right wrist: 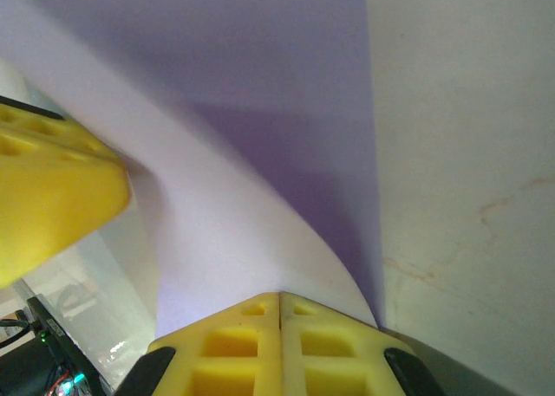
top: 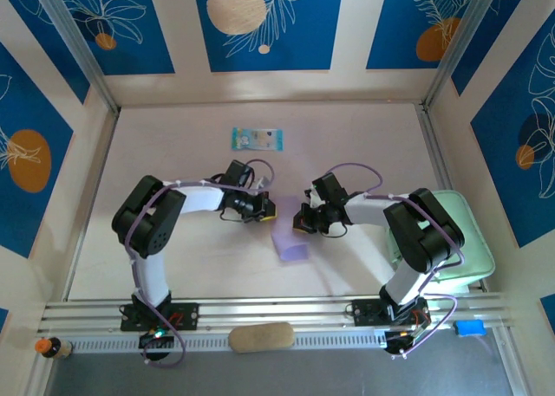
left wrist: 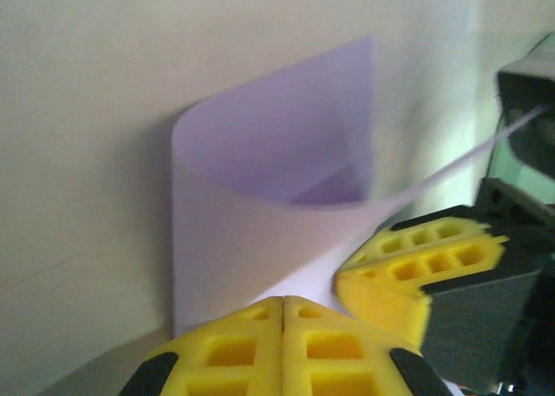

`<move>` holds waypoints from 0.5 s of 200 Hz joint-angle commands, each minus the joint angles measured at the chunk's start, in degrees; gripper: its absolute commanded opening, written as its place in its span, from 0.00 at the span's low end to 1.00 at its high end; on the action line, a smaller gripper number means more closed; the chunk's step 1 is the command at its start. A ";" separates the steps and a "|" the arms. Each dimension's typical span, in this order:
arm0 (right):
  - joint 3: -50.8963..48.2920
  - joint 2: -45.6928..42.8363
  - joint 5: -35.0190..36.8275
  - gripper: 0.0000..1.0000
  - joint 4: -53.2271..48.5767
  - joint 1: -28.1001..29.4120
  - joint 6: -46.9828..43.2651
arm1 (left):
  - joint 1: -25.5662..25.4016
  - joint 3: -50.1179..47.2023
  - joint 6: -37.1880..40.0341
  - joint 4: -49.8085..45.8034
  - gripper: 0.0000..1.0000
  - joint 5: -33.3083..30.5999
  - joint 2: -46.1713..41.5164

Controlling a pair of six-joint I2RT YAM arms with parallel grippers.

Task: Fold a paper plane with a square sheet of paper (pick it up from the middle)
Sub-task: First fold the square sheet of paper in half at the center of the table.

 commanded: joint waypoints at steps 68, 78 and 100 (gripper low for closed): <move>-2.65 0.85 2.07 0.00 -5.26 -0.01 0.19 | 2.63 1.91 2.08 -1.91 0.00 -0.99 6.10; -2.75 0.85 2.06 0.00 -5.28 -0.09 0.18 | 2.76 2.15 2.31 -2.25 0.00 -1.52 5.95; -3.01 0.92 1.94 0.00 -5.02 -0.09 0.20 | 3.03 3.08 2.30 -3.04 0.00 -2.29 5.76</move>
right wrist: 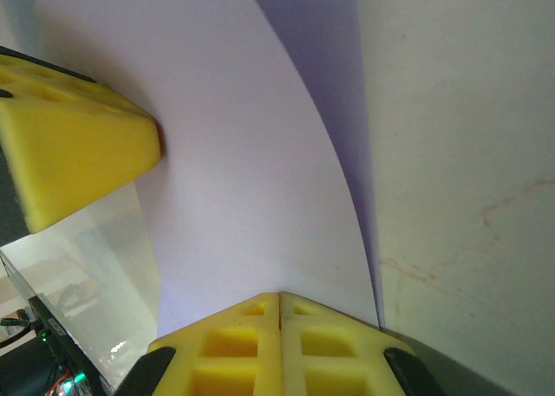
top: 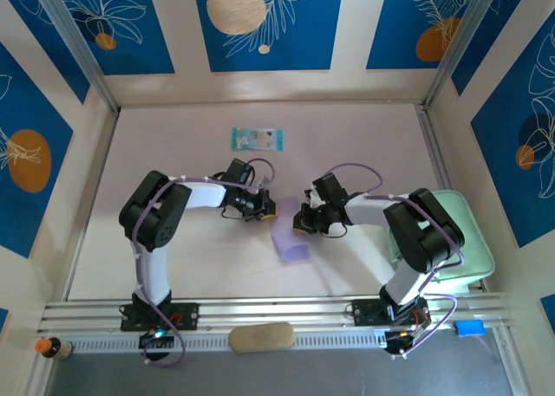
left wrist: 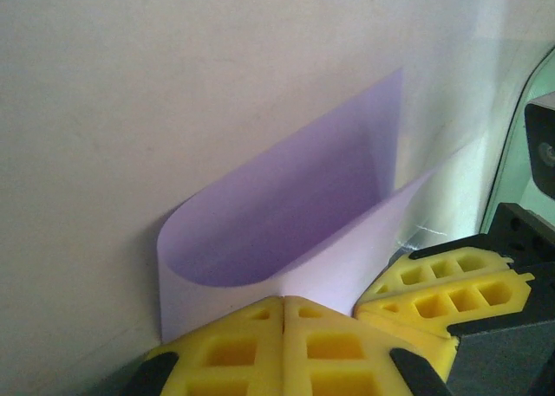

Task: Fold a paper plane with a square sheet of paper (pick it up from the middle)
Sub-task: First fold the square sheet of paper in half at the center of the table.

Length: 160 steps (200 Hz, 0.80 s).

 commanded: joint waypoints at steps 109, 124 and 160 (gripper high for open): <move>-2.35 1.19 1.78 0.00 -5.78 -0.25 -0.17 | 2.70 3.37 -0.80 -1.56 0.00 -2.84 0.36; -2.42 1.37 1.77 0.00 -5.64 -0.25 -0.06 | 2.75 3.56 -1.21 -1.27 0.00 -3.21 1.32; -2.31 1.84 1.27 0.00 -5.50 -0.25 -0.16 | 2.75 3.43 -2.81 -0.83 0.00 -5.82 2.00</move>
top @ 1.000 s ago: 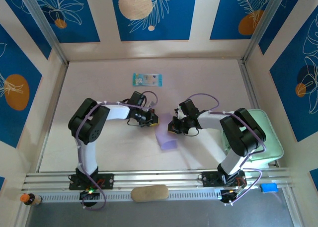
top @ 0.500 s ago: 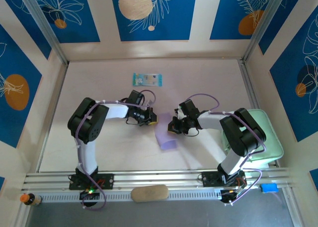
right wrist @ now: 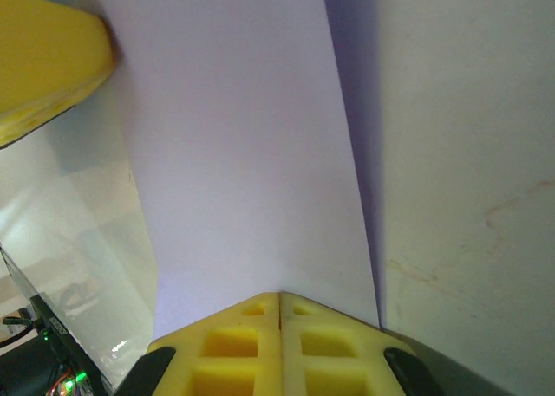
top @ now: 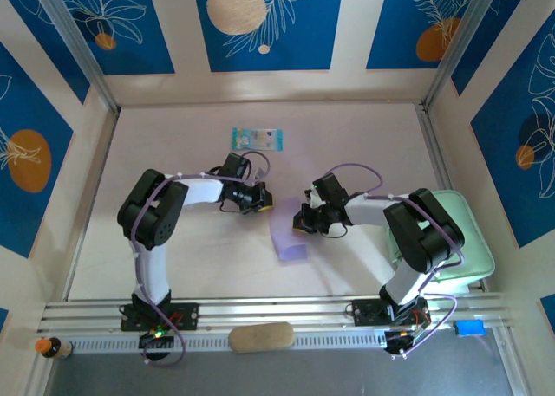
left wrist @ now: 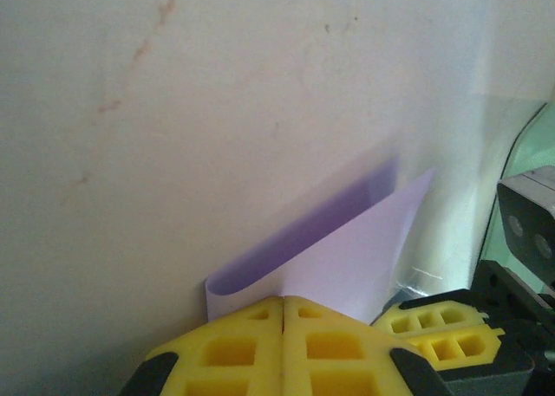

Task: Fold a paper plane with a square sheet of paper (pick it up from the middle)
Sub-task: First fold the square sheet of paper in half at the center of the table.

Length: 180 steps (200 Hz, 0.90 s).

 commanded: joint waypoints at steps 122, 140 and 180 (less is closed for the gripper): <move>-2.39 1.73 1.27 0.00 -5.74 -0.29 -0.14 | 2.19 3.81 -1.91 -2.58 0.00 -10.11 2.86; -2.51 1.61 1.22 0.00 -5.61 -0.29 -0.15 | 2.47 5.16 -2.00 -3.94 0.00 -10.87 3.21; -2.64 1.46 1.31 0.00 -5.56 -0.21 0.11 | 2.65 7.07 -2.08 -6.10 0.00 -11.01 2.37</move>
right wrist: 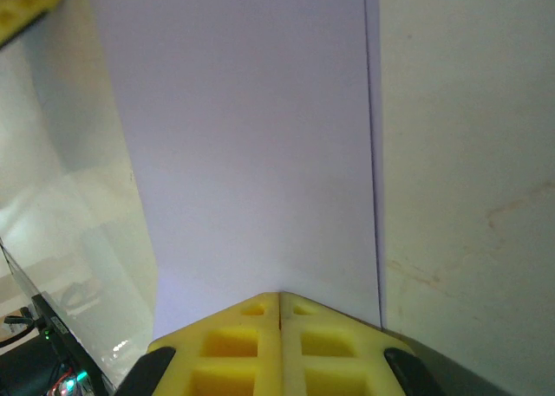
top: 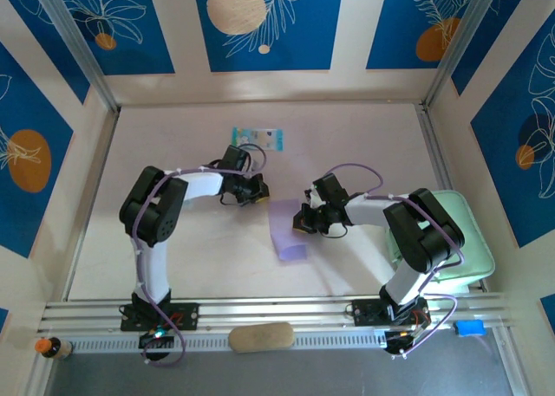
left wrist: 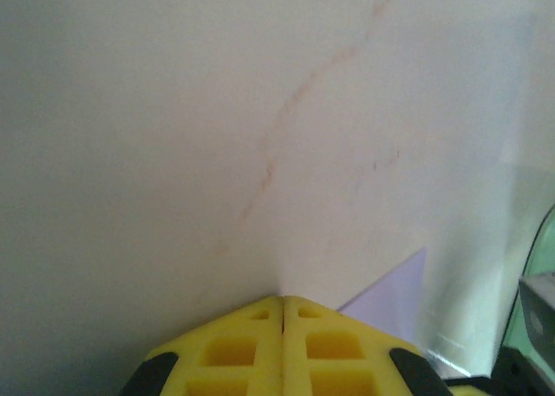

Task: Fold a paper plane with a square sheet of paper (pick it up from the middle)
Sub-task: First fold the square sheet of paper in half at the center of the table.

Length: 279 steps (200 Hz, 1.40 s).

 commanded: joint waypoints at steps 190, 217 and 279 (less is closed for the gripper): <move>-2.02 1.76 2.94 0.00 -5.67 1.00 1.78 | -8.93 -18.74 -7.96 10.63 0.00 13.24 -13.24; -2.21 1.71 2.87 0.00 -5.91 0.92 1.54 | -9.29 -20.37 -6.75 10.68 0.00 13.08 -11.38; -2.41 1.68 2.93 0.00 -5.84 0.96 1.59 | -9.34 -21.55 2.83 0.47 0.00 7.72 -9.77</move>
